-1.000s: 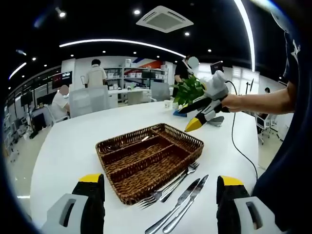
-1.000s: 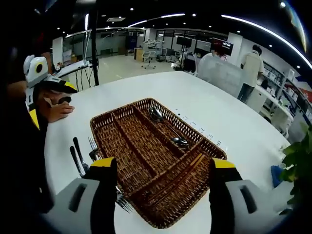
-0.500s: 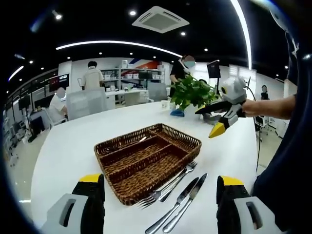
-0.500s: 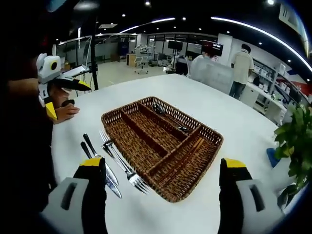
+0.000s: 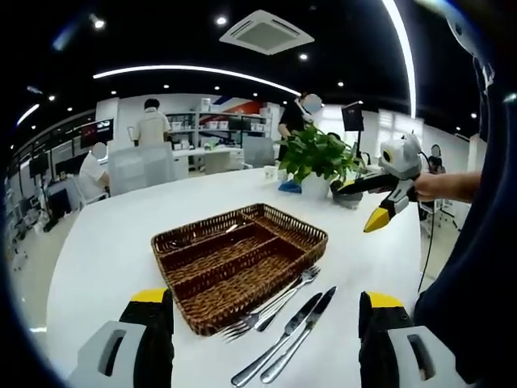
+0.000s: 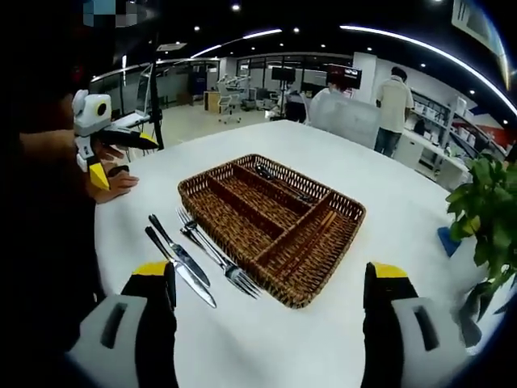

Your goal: Arrange the knives, forks, and spoons in their matching storage slots by inserting each utensil handle-first until every utensil is classified and aligned in the correct compartment

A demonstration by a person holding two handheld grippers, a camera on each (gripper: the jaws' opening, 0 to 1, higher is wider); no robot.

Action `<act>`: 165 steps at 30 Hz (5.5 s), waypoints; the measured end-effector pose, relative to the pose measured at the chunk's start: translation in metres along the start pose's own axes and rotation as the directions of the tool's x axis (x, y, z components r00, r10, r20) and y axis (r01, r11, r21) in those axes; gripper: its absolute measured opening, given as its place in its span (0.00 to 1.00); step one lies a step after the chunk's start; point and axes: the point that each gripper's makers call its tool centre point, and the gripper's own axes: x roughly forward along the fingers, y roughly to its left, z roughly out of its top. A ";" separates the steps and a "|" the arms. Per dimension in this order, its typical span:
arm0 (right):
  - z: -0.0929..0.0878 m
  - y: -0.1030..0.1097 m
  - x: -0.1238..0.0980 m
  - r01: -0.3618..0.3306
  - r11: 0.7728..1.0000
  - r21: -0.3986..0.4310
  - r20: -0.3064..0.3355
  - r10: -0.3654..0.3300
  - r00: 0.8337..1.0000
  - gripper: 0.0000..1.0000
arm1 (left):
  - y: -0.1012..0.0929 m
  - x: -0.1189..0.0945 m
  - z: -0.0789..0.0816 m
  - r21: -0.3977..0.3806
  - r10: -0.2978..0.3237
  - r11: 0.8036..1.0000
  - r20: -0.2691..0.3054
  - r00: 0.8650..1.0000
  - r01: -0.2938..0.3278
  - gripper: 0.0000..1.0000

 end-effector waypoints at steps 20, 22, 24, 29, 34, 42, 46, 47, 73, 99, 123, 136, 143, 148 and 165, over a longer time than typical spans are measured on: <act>-0.005 0.013 0.002 -0.030 1.000 -0.008 -0.028 0.029 0.999 0.98 | -0.007 0.014 -0.005 -0.019 -0.015 1.000 -0.095 0.995 0.013 1.00; -0.004 0.015 0.003 -0.040 0.999 -0.014 -0.035 0.040 0.999 0.94 | -0.007 0.014 -0.005 -0.018 -0.014 1.000 -0.093 0.996 0.013 0.99; -0.003 0.022 0.006 -0.079 0.996 -0.041 -0.049 0.077 0.996 0.88 | -0.007 0.014 -0.004 -0.009 -0.013 1.000 -0.093 0.996 0.012 0.97; -0.003 0.041 0.016 -0.192 0.969 -0.153 -0.110 0.177 0.978 0.70 | -0.009 0.014 -0.009 -0.010 -0.025 1.000 -0.110 0.994 0.024 0.96; -0.006 0.062 0.034 -0.309 0.919 -0.244 -0.168 0.274 0.947 0.55 | -0.012 0.013 -0.014 0.000 -0.029 1.000 -0.124 0.992 0.030 0.92; -0.029 0.089 0.066 -0.486 0.797 -0.359 -0.332 0.377 0.865 0.42 | -0.013 0.008 -0.019 -0.008 -0.029 1.000 -0.134 0.991 0.028 0.92; -0.043 0.093 0.077 -0.562 0.723 -0.402 -0.425 0.397 0.814 0.37 | -0.013 0.003 -0.022 -0.006 -0.025 1.000 -0.139 0.990 0.024 0.90; -0.046 0.093 0.079 -0.574 0.712 -0.405 -0.440 0.399 0.804 0.35 | -0.013 0.002 -0.023 -0.007 -0.023 1.000 -0.139 0.990 0.022 0.90; -0.078 0.113 0.127 -0.729 0.507 -0.460 -0.614 0.412 0.674 0.19 | -0.018 -0.008 -0.030 -0.036 0.019 0.999 -0.129 0.991 -0.024 0.89; -0.077 0.116 0.131 -0.713 0.545 -0.441 -0.668 0.331 0.666 0.07 | -0.019 0.003 -0.039 -0.023 -0.004 1.000 -0.171 0.985 0.000 0.87; -0.041 0.113 0.091 -0.661 0.633 -0.402 -0.593 0.370 0.715 0.06 | -0.035 0.071 -0.083 0.221 -0.204 0.898 -0.556 0.806 0.380 0.31; -0.023 0.113 0.084 -0.666 0.645 -0.374 -0.575 0.402 0.712 0.06 | -0.043 0.080 -0.093 0.237 -0.265 0.825 -0.640 0.722 0.513 0.14; -0.025 0.111 0.088 -0.668 0.634 -0.390 -0.585 0.389 0.712 0.00 | -0.033 0.087 -0.100 0.351 -0.200 0.770 -0.661 0.723 0.533 0.07; -0.022 0.116 0.086 -0.639 0.666 -0.384 -0.519 0.417 0.746 0.00 | -0.038 0.076 -0.089 0.285 -0.254 0.798 -0.640 0.725 0.531 0.12; -0.049 0.106 0.096 -0.664 0.651 -0.367 -0.523 0.446 0.726 0.00 | -0.031 0.080 -0.109 0.255 -0.217 0.829 -0.675 0.705 0.499 0.14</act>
